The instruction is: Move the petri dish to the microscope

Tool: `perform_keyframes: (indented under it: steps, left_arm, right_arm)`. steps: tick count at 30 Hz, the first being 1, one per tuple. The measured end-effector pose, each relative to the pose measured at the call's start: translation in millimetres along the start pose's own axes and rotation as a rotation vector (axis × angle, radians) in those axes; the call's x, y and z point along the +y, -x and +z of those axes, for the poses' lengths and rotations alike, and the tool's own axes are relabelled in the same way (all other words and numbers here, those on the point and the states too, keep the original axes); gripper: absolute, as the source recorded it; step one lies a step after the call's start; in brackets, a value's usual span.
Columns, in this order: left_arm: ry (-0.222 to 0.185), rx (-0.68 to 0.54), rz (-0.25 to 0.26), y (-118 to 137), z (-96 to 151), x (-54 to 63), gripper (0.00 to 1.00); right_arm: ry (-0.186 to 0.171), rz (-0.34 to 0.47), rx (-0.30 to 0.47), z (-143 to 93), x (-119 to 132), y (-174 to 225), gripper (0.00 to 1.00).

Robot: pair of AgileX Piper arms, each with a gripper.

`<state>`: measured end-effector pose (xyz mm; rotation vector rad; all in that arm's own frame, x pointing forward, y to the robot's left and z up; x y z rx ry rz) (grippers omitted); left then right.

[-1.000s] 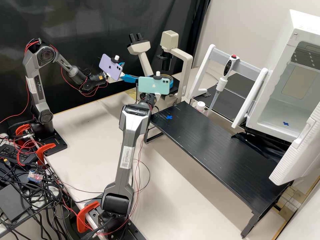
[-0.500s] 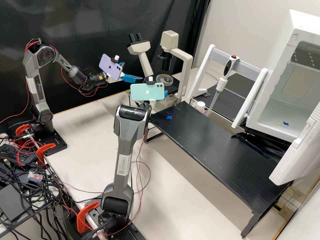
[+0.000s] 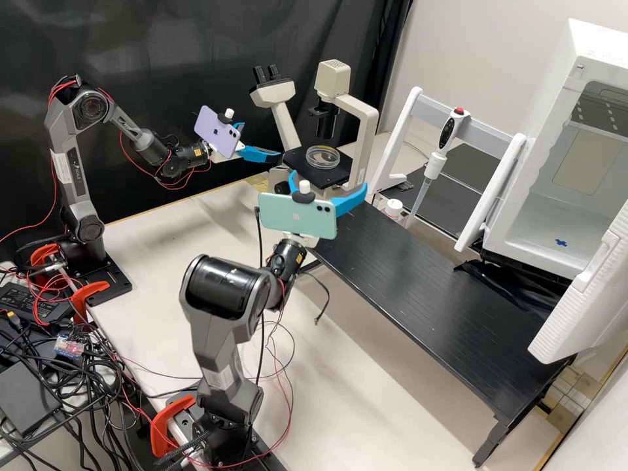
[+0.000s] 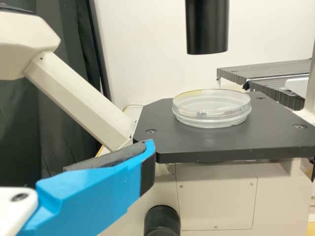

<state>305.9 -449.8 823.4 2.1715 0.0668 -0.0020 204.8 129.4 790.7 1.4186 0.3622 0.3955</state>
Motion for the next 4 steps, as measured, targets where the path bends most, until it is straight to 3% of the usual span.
perform_keyframes:
  steps: [2,4]
  left_arm:
    - [0.0,0.0,0.0,0.0,0.0,0.0,1.0]
    - [0.0,0.0,0.0,0.0,0.0,0.0,1.0]
  right_arm:
    - [-0.003,0.021,-0.064,12.5,5.3,11.5,1.0]
    - [-0.027,0.046,-0.133,25.7,10.0,21.1,1.0]
